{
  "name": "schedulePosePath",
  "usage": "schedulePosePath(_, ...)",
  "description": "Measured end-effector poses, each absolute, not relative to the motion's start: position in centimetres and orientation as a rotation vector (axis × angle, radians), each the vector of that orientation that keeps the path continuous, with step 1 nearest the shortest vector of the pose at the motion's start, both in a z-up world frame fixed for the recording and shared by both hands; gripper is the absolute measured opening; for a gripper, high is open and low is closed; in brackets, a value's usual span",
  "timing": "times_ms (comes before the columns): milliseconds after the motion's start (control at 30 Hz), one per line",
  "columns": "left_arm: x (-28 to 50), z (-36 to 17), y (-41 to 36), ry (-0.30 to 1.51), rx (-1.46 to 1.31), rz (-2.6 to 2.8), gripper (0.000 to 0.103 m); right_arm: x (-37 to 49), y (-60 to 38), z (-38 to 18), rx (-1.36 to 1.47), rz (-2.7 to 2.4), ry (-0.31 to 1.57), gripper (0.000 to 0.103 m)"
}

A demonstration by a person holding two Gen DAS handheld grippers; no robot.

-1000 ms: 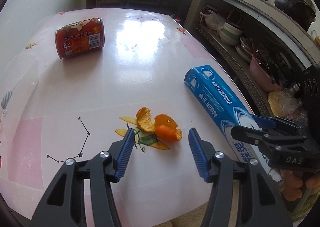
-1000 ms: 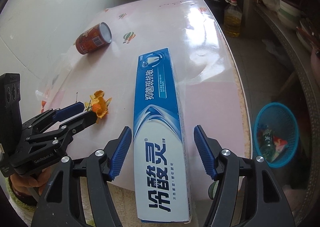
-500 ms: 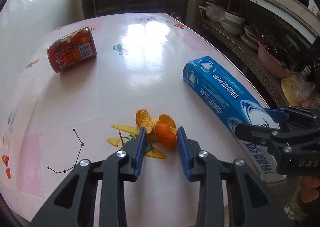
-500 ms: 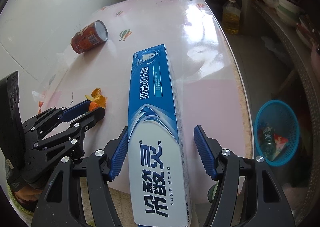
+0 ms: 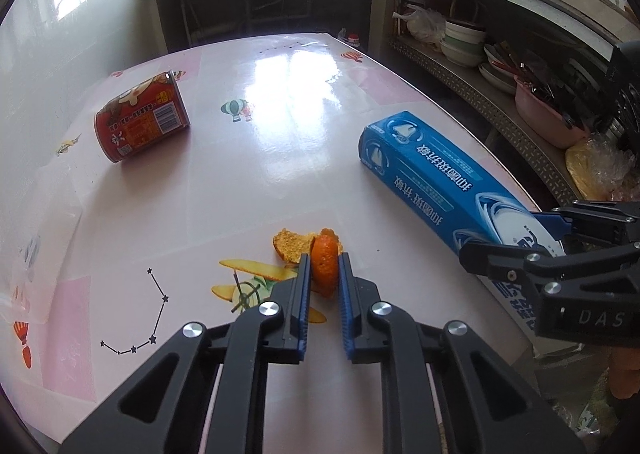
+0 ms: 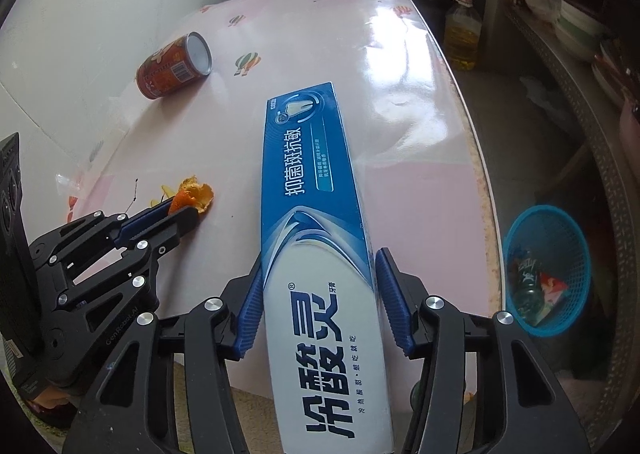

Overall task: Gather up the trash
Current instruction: 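Grasp the orange peel with the left tool while the right tool holds the toothpaste box, then carry the toothpaste box and orange peel in both tools over the wastebasket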

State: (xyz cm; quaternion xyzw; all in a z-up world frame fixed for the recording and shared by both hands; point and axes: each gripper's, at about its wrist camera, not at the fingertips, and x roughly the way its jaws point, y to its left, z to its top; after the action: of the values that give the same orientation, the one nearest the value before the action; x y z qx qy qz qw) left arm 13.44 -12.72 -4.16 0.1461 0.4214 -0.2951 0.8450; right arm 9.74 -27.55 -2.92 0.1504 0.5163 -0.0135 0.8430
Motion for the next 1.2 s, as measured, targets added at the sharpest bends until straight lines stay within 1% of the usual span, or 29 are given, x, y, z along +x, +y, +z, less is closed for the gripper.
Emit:
schedulePosePath(167, 13.1, -3.7, -12.6, 0.865, 0.315, -0.618, 0.012, 9.7, -28.2, -2.7, 0.358, -0.046, 1.091, 0.048)
schedulePosePath(533, 12.5, -2.3, -12.0, 0.826, 0.305, -0.622, 0.012, 9.4, -28.9, -2.5, 0.433, -0.023, 1.071, 0.047)
schedulePosePath(833, 12.1, -0.1, -10.9, 0.793, 0.226, -0.662, 0.012, 8.6, -30.0, -1.0, 0.461, -0.040, 1.013, 0.047)
schedulePosePath(1033, 11.5, 2.1, -11.6, 0.776, 0.182, -0.718, 0.012, 6.2, -33.0, 0.5, 0.505, -0.102, 0.938, 0.047)
schedulePosePath(1200, 10.8, 4.1, -14.8, 0.766, 0.173, -0.810, 0.012, 2.6, -38.0, 1.1, 0.543, -0.237, 0.889, 0.047)
